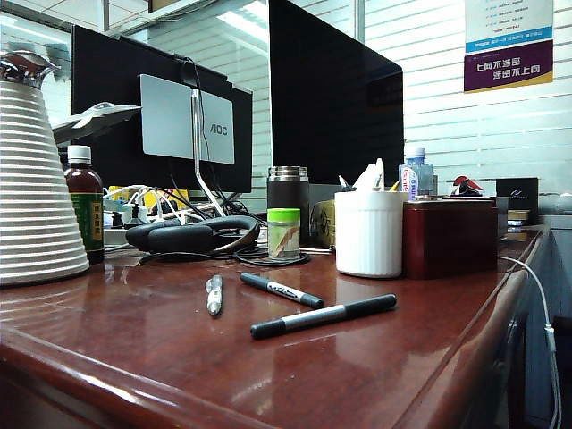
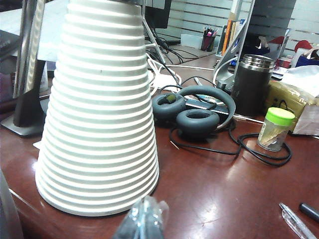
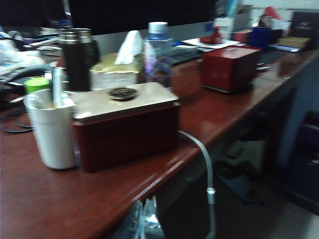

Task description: Pick up all the pens on the desk and put them into the pen holder one by one.

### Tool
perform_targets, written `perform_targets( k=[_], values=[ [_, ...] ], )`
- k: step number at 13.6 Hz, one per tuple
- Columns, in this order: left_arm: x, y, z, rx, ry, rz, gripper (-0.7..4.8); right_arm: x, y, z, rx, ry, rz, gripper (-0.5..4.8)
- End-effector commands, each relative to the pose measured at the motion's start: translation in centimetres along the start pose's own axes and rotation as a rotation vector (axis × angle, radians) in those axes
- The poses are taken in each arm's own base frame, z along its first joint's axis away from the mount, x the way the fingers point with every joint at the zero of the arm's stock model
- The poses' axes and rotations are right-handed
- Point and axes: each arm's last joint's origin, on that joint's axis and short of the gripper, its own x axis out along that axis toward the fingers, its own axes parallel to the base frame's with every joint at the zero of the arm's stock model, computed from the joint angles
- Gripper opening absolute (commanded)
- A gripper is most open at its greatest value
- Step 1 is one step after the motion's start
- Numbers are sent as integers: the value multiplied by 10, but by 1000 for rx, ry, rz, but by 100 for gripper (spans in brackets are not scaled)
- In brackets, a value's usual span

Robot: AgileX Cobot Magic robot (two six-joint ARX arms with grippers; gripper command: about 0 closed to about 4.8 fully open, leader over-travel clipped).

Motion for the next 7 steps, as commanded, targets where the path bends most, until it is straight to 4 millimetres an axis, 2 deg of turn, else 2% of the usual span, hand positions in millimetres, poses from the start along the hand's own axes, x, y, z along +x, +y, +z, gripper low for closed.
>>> perform_targets(
  k=[1, 5, 6, 7],
  values=[
    [0, 0, 1, 6, -10, 1, -6, 0, -1, -1, -8, -5, -28, -1],
    [0, 0, 1, 3, -11, -7, -6, 0, -1, -2, -5, 9, -35, -1],
    [0, -1, 4, -25, -20, -23, -6, -1, -1, 3, -2, -2, -33, -1],
    [-1, -2, 11, -86, -34, -32, -6, -3, 0, 12, 3, -13, -34, 63]
  ],
)
